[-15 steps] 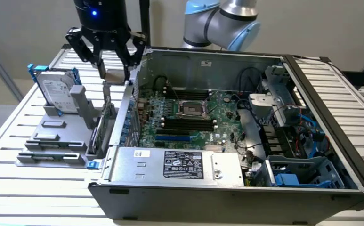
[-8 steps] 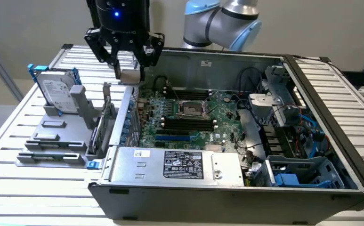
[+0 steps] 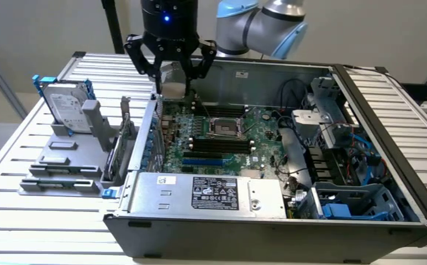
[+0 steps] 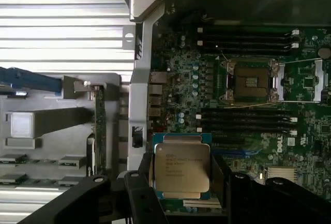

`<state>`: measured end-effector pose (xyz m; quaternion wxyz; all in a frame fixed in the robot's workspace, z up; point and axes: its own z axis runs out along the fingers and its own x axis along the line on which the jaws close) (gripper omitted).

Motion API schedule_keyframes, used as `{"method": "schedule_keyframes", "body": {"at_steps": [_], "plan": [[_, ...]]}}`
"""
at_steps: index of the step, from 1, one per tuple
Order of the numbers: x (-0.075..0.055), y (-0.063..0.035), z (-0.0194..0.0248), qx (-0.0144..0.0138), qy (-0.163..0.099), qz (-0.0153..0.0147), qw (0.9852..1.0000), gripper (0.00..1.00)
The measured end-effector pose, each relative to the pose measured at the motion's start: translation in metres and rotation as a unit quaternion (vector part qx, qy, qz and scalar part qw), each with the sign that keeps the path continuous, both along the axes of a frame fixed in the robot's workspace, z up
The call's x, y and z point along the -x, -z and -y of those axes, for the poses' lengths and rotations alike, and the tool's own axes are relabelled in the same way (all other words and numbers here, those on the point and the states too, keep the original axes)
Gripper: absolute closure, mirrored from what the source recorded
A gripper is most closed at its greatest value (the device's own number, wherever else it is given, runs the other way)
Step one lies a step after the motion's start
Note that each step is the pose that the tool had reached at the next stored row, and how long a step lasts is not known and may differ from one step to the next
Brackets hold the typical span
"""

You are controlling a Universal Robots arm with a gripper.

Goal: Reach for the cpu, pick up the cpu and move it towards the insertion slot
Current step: 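Pick up the cpu and move it towards the insertion slot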

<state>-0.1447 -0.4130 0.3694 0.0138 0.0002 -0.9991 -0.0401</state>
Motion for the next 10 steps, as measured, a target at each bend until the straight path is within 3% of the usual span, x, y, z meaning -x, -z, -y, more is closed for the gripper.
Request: {"method": "schedule_keyframes", "body": {"at_steps": [3,10], "plan": [[-0.014,0.0029,-0.0024,0.0,0.0,0.0,1.0,0.46],[-0.046,0.0144,-0.0141,-0.0001,0.0,0.0,1.0,0.46]]}}
